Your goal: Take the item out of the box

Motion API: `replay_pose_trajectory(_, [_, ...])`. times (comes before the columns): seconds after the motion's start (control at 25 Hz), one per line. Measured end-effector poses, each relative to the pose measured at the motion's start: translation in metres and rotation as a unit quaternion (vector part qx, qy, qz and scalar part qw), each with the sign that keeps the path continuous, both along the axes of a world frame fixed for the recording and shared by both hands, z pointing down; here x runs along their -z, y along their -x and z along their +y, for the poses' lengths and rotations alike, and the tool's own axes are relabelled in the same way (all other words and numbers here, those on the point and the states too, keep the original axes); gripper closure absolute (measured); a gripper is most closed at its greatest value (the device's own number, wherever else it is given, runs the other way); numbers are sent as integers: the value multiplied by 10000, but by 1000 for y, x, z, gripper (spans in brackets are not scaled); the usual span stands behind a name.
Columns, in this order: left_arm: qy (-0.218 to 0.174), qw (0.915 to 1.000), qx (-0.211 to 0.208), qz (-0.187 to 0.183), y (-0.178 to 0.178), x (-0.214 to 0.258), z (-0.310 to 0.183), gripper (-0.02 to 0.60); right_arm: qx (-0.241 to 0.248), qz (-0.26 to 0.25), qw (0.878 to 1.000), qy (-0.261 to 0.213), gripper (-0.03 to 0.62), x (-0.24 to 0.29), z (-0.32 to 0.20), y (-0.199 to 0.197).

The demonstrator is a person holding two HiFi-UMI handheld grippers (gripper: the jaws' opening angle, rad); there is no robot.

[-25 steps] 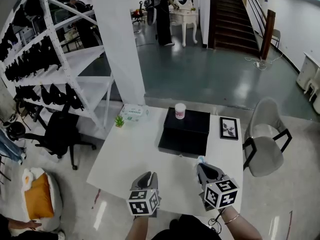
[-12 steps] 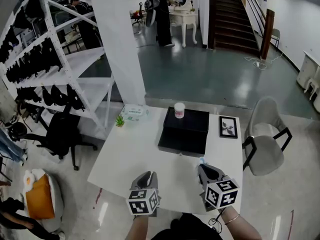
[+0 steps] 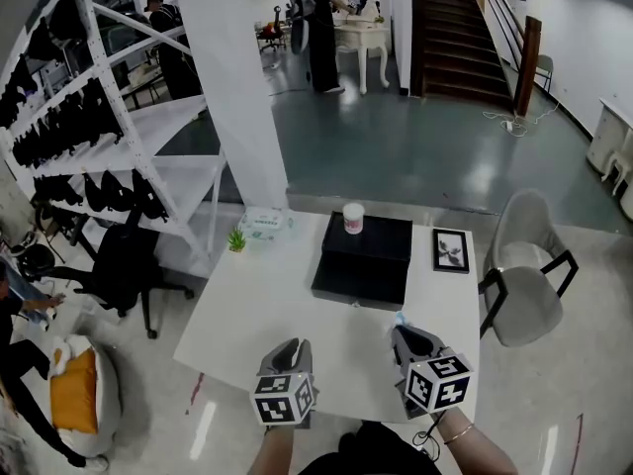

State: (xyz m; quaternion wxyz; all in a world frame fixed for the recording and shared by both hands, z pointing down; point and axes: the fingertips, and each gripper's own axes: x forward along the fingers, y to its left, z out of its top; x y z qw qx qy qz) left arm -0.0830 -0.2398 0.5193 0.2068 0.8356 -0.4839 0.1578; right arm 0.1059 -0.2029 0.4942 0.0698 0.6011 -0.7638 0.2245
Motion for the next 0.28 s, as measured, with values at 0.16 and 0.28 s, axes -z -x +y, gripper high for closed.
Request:
replay_pose_trajectory(0.16, [-2, 10000, -31, -5, -2, -1, -1, 518, -10, 7, 10000, 11, 591, -2, -1, 0])
replay_pose_trajectory(0.28, [-1, 10000, -51, -1, -5, 1, -1, 518, -25, 11, 10000, 31, 591, -2, -1, -2])
